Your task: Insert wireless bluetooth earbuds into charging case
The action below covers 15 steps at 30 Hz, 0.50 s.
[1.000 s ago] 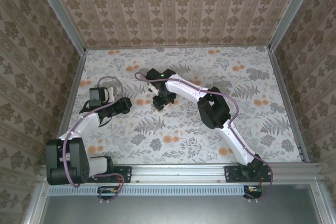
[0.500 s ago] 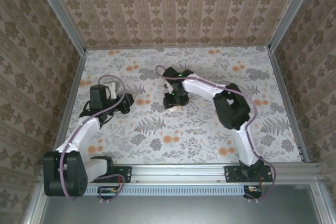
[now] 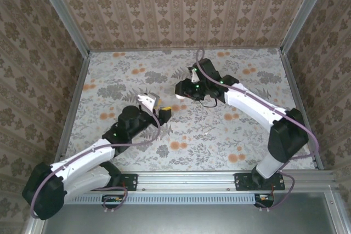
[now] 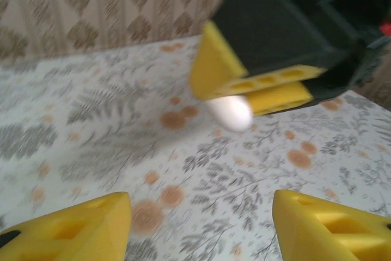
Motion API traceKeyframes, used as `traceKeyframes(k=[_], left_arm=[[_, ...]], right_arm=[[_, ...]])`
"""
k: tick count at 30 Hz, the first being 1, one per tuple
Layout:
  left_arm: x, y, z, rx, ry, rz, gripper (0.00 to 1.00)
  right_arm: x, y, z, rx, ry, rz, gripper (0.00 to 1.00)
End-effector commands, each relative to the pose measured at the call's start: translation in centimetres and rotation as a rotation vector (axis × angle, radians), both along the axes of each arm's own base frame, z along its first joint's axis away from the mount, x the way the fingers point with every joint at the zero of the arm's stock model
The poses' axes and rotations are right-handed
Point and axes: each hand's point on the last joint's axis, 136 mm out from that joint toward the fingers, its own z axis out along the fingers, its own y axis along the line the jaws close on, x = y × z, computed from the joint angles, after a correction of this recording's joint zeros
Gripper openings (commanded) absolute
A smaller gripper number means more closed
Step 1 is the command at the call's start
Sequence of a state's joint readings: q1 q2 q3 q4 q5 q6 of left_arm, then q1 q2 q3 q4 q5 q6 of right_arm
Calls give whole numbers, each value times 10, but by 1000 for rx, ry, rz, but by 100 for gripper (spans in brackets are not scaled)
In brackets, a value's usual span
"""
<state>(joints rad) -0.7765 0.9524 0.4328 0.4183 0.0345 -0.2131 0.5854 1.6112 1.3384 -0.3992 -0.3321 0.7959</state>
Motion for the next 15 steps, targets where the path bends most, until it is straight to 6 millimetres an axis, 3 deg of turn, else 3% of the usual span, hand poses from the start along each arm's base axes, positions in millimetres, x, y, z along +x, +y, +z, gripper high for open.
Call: traceKeyframes(k=[1, 7, 15], left_arm=[[0, -16, 38, -63, -199, 23, 63], [-5, -52, 49, -205, -221, -45, 63], [7, -73, 57, -289, -222, -50, 56]], right_arm=[[-8, 0, 26, 137, -14, -66, 43], [-23, -10, 41, 222, -30, -120, 43], [-39, -17, 63, 266, -61, -126, 44]])
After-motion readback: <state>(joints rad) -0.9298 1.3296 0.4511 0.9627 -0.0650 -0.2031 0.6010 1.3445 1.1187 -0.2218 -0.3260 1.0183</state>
